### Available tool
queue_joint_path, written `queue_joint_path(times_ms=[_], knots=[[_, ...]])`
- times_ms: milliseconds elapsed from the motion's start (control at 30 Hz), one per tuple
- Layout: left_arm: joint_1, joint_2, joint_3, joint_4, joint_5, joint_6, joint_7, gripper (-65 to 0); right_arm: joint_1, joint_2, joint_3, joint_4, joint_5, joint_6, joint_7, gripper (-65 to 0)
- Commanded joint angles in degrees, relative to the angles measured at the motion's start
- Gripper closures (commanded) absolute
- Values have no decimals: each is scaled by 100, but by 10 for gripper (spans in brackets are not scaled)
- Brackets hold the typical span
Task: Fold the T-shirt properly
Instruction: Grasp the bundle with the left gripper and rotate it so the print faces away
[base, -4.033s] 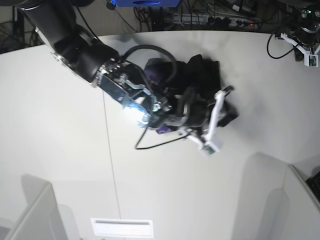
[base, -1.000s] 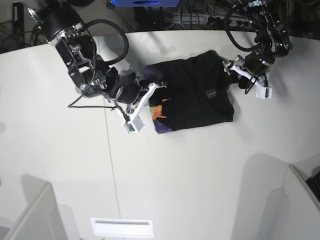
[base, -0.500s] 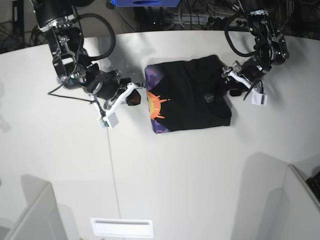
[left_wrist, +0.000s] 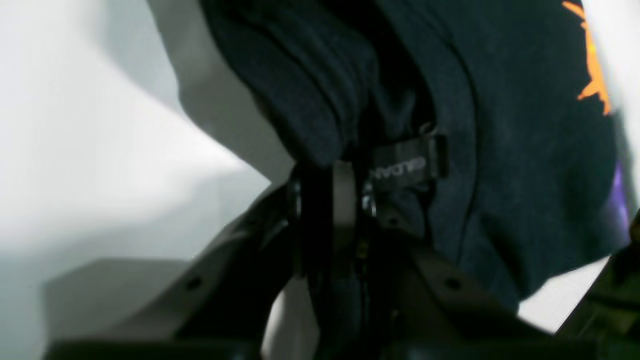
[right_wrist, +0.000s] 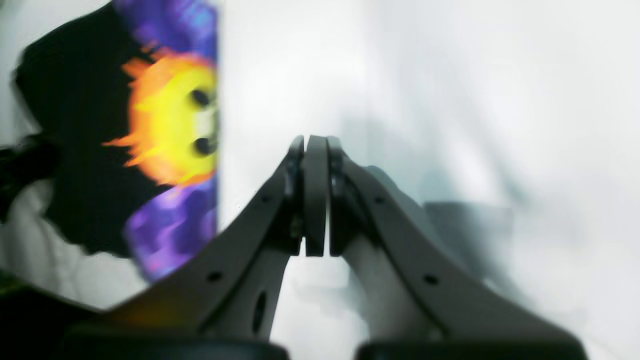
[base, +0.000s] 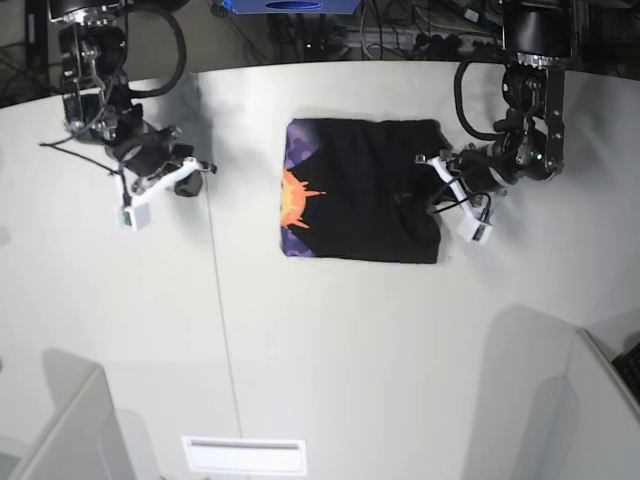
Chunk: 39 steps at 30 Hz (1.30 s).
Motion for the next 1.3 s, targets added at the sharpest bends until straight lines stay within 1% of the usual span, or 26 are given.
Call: queue_joint_path(times_ms=[0,133,333,400,533,600,633,700,833,967,1033,1200,1267], knots=[[-117,-170,233,46,72,33,70,0,1,36,163,96,68,40,88,0],[-644,-565,1226,-6,81,33,61,0,-210,36,585,96,68,49,88,0],[-1585,-934,2668,-15,134,33,61,0,-465,27,1034,96,68,49,88,0],[-1884,-952,3160,-15,556,24,61,0,-518,-8,1183,96,68,49,88,0],[-2227,-917,4057,2,1734,-2,43,0,-623,-34,1535,96,68,49,88,0],[-2403,-855,4497,46,2165,-231,-115,0,-676,-96,1666,96,68,49,88,0],[-2464,-820,4664,46,2385,-442,-247,0,-676,-140,1763,96,68,49,88,0],[-2570,-794,4866,-6,2710,-749,-422,0,-685,-227,1939,78,68,49,62,0],[-2640,-565,4963,-6,3272,-1039,-633,0,-773,-421,2168,78,68,49,62,0],[-2640,-389,4971,-15,3932,-1466,-1117,0,-799,-544,2238,78,68,49,62,0],[-2640,-284,4971,-15,4222,-1466,-1302,0,-808,-544,2238,78,68,49,62,0],[-2649,-73,4971,-15,4582,-1466,-1337,0,-808,-570,2238,78,68,40,62,0],[-2649,-29,4971,-15,4697,-1466,-1504,0,-852,-676,2238,69,59,40,79,0]])
